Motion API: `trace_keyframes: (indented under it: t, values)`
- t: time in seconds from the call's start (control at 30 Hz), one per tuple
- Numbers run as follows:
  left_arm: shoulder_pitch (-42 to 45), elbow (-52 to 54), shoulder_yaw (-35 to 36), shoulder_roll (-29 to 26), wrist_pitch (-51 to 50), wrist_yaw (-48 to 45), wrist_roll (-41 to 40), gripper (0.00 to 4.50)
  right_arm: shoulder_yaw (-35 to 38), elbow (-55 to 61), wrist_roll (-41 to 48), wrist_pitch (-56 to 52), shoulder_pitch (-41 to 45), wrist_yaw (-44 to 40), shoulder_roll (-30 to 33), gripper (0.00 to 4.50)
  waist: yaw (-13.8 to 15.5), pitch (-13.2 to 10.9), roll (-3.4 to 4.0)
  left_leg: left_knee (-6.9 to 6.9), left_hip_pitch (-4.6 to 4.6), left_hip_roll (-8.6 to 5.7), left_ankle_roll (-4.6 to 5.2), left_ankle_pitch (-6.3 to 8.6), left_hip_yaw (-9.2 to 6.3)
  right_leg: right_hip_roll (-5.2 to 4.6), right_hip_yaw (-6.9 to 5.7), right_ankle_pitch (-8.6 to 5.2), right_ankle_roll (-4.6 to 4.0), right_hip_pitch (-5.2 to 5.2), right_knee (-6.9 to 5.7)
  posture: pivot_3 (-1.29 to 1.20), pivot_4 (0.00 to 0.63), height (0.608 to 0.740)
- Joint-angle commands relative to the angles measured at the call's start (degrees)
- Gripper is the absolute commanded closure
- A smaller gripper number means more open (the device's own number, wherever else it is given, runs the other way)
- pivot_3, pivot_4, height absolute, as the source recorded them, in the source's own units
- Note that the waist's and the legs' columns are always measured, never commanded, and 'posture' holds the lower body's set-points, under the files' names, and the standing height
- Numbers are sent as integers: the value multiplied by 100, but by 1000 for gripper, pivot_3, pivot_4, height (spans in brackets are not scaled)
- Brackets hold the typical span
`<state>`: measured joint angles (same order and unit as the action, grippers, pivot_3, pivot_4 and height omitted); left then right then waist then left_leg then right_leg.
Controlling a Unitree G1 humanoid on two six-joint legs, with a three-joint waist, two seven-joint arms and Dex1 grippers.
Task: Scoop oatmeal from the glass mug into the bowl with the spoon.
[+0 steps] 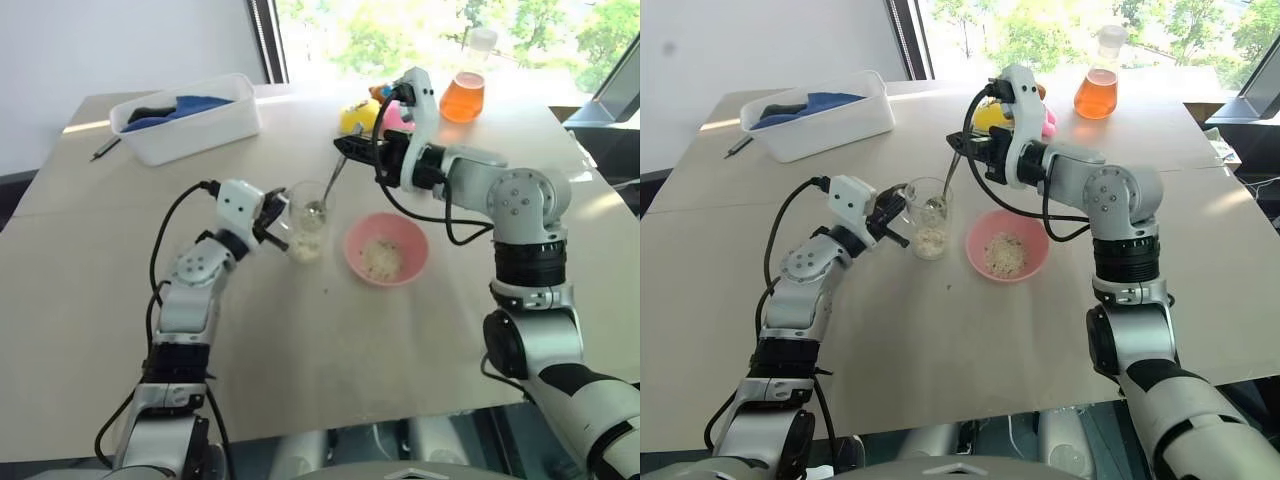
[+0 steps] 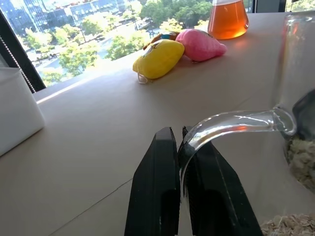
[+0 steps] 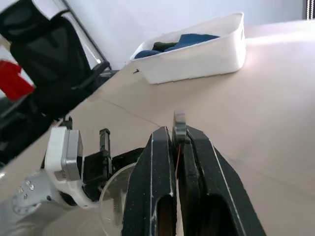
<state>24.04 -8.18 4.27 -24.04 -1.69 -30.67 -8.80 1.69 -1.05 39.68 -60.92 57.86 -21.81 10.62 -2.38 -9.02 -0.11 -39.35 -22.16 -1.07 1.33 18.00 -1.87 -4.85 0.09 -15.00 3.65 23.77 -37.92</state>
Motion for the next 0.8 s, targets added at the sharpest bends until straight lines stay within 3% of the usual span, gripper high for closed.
trace_keyframes:
  t: [0.03, 0.37, 0.6, 0.8]
  values:
    - [95, -9, -6, 39, 157, 48, 38, 4386, 332, 134, 186, -28, 88, 134, -159, 4500, -3, 0, 0, 0, 0, 0, 0, 0, 0, 0, 0, 0, 0, 0, 0, 0, 150, 740]
    - [159, -78, -11, 87, 210, 85, 54, 4386, 857, -76, 386, -352, 171, 492, -281, 4500, -1, 0, 0, 0, 0, -1, 0, 0, -1, -2, 0, 0, 0, 0, -2, 0, 150, 740]
    - [415, -380, -13, 99, 448, 64, 110, 4386, 2173, -367, 1081, -1078, 324, 1907, -814, 4500, -6, 0, 0, -1, -1, -1, -1, -1, -1, -2, -1, 0, 0, 0, -5, 0, 150, 740]
    - [508, -635, -50, 110, 684, 58, 163, 4386, 2648, -236, 1364, -1340, 383, 2731, -977, 4500, -13, 0, 1, 2, -1, -1, -2, -1, -1, -1, 0, 0, 0, 0, -6, 0, 150, 740]
